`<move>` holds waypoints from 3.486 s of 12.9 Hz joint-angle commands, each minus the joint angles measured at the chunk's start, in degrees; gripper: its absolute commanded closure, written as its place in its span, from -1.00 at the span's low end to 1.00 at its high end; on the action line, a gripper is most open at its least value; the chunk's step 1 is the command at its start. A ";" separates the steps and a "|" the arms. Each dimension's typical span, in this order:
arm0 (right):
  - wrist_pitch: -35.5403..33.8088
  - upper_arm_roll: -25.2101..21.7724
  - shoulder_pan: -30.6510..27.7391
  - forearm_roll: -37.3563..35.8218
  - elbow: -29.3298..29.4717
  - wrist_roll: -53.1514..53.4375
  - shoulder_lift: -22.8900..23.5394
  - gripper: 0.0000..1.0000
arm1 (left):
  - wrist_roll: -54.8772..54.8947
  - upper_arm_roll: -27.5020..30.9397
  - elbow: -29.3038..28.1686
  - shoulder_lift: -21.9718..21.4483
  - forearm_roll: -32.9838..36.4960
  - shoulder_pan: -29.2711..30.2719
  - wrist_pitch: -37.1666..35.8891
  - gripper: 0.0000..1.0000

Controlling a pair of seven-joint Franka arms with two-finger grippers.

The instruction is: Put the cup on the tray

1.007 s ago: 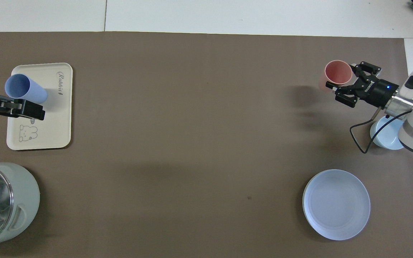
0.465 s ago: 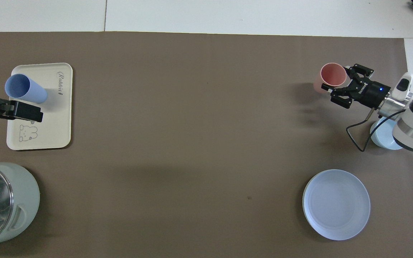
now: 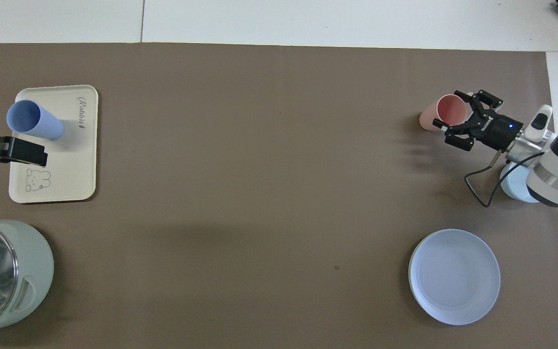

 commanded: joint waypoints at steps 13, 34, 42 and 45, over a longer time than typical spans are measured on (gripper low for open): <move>15.08 0.48 9.62 -57.15 -5.31 68.18 -25.94 -1.00 | -3.97 -0.65 12.74 9.41 0.71 1.14 -7.10 -1.00; -33.96 0.92 15.69 -92.76 16.75 130.49 -29.11 -1.00 | -6.61 -1.01 4.33 2.58 0.27 0.00 -2.03 -1.00; -33.96 0.83 15.25 -92.76 16.75 130.49 -29.11 -1.00 | -6.69 -1.01 4.16 2.76 0.27 -0.09 2.11 -1.00; -33.96 0.83 15.25 -92.76 16.75 130.49 -29.11 -1.00 | -6.61 -1.01 4.08 2.76 0.27 -0.09 2.20 -1.00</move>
